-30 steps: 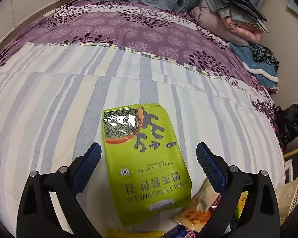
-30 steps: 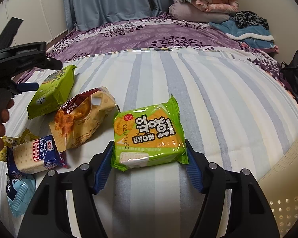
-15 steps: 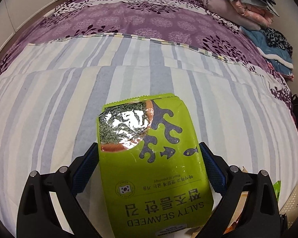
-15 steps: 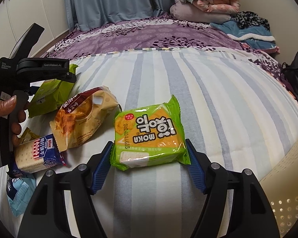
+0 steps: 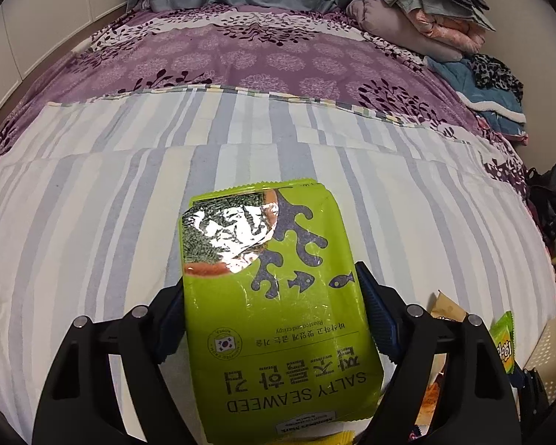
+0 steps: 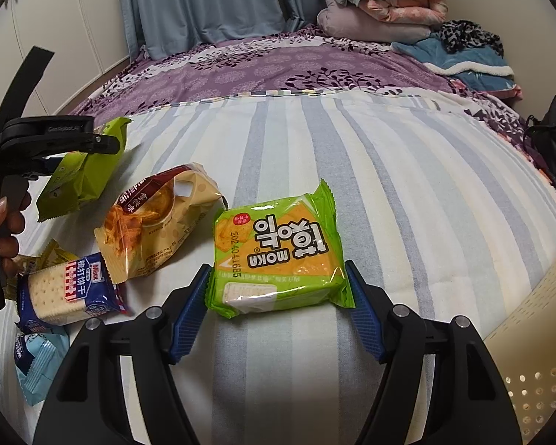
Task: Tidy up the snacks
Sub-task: 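Grasp the green seaweed pack with the left gripper while the right gripper grasps the MOKO pack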
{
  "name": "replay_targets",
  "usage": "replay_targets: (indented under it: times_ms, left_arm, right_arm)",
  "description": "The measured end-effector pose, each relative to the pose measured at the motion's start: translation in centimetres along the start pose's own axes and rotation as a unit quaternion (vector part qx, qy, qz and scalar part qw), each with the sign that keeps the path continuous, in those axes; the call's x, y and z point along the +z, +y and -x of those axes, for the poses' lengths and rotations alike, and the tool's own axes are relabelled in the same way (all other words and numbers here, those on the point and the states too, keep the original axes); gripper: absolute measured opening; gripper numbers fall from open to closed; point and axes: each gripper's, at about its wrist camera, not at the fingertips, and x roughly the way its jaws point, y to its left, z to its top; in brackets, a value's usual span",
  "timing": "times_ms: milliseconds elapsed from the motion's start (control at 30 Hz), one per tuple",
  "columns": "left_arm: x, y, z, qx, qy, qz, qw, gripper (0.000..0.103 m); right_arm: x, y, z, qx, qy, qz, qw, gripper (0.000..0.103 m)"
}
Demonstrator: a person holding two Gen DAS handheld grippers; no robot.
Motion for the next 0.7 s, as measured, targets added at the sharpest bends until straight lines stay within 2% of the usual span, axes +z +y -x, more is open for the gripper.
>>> replay_targets:
  times_ms: [167, 433, 700]
  left_arm:
    - [-0.4, 0.6, 3.1, -0.010, -0.030, -0.003, 0.9995, 0.082]
    - [-2.0, 1.1, 7.4, -0.033, -0.063, -0.006, 0.9974, 0.082]
    - [-4.0, 1.1, 11.6, -0.050, -0.092, -0.016, 0.9943, 0.082]
  right_arm:
    - [-0.2, -0.4, 0.7, 0.010, 0.001, -0.005, 1.000, 0.063]
    - [-1.5, 0.0, 2.7, 0.022, 0.000, -0.003, 1.000, 0.063]
    - [-1.9, 0.3, 6.3, 0.031, -0.022, -0.011, 0.999, 0.063]
